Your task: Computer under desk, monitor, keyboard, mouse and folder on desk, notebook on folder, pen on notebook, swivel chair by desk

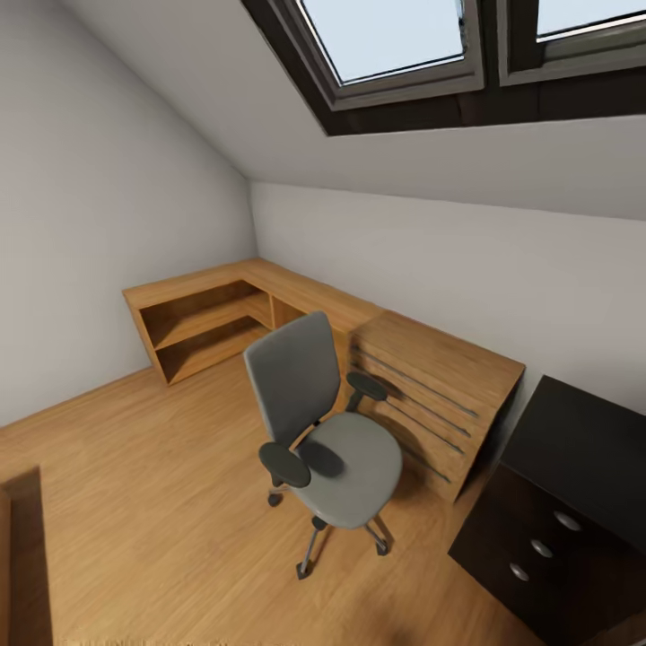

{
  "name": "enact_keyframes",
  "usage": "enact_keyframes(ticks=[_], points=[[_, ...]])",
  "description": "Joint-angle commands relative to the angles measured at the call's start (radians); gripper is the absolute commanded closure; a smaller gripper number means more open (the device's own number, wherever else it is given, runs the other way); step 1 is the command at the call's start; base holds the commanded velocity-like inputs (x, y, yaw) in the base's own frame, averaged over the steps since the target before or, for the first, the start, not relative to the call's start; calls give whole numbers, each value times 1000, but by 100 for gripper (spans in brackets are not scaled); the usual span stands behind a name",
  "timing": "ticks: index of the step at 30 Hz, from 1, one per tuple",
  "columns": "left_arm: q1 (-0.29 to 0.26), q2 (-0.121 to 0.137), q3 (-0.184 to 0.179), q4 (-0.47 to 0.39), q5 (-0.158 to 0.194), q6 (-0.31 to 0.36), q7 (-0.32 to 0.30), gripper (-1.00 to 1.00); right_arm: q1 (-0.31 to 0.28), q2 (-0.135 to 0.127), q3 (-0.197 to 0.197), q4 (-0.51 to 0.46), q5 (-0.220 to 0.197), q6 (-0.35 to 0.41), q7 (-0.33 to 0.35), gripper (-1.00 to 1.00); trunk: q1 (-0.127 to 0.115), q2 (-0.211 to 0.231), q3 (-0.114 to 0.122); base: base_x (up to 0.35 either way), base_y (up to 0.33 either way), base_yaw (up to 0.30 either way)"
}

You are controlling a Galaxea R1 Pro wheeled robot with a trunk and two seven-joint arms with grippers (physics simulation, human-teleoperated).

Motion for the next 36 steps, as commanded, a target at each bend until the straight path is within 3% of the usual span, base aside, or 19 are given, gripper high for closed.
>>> enact_keyframes(ticks=[1, 31, 36], points=[[-1, 0, -9, 1, 7, -3, 5, -100, -1, 0, 9, 1, -3, -2, -5, -100, 1, -2, -3, 2, 0, 260], [-1, 1, -9, 1, 7, -2, 6, -100, -1, -3, 10, 1, 0, -4, -4, -100, 1, -2, -7, 1, 0, 264], [-1, 1, -9, 1, 7, -2, 6, -100, -1, -3, 11, 2, 1, -5, -4, -100, 1, -2, -7, 184, 0, 271]])
